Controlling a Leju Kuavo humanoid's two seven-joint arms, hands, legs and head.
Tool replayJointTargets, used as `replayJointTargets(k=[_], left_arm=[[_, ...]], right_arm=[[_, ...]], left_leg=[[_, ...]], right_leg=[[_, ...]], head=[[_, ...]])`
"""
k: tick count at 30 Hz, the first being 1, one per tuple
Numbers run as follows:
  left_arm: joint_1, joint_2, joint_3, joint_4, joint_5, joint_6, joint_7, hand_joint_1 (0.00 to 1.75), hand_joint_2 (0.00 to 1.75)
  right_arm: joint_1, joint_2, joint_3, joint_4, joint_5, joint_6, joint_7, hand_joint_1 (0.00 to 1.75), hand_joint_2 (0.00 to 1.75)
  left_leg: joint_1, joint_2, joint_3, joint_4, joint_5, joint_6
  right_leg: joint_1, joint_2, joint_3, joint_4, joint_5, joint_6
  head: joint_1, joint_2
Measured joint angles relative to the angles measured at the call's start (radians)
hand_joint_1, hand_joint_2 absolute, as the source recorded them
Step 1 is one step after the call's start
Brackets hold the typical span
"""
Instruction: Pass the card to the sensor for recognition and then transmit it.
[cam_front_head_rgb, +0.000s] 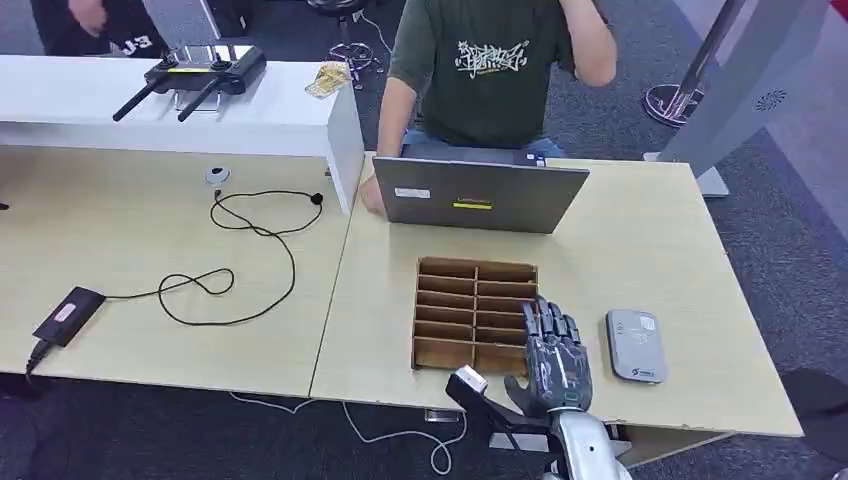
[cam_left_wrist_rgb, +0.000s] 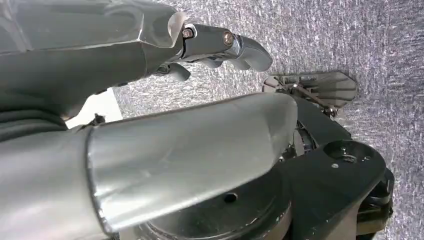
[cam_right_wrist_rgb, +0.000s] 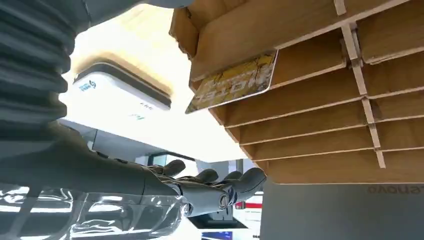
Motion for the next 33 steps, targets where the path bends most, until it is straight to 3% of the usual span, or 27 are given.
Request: replayJointTargets(k=[33], left_arm=[[0.0, 0.003, -0.001, 0.013, 0.01, 0.0, -0.008, 0.0, 0.0]], right_arm=[[-0.03, -0.005, 0.008, 0.06, -0.023, -0.027, 0.0, 0.0, 1.75]], left_leg=[[0.0, 0.0, 0.0, 0.0, 0.0, 0.0]], right_leg=[[0.0, 0.0, 0.0, 0.0, 0.0, 0.0]], head=[[0.0, 0.0]])
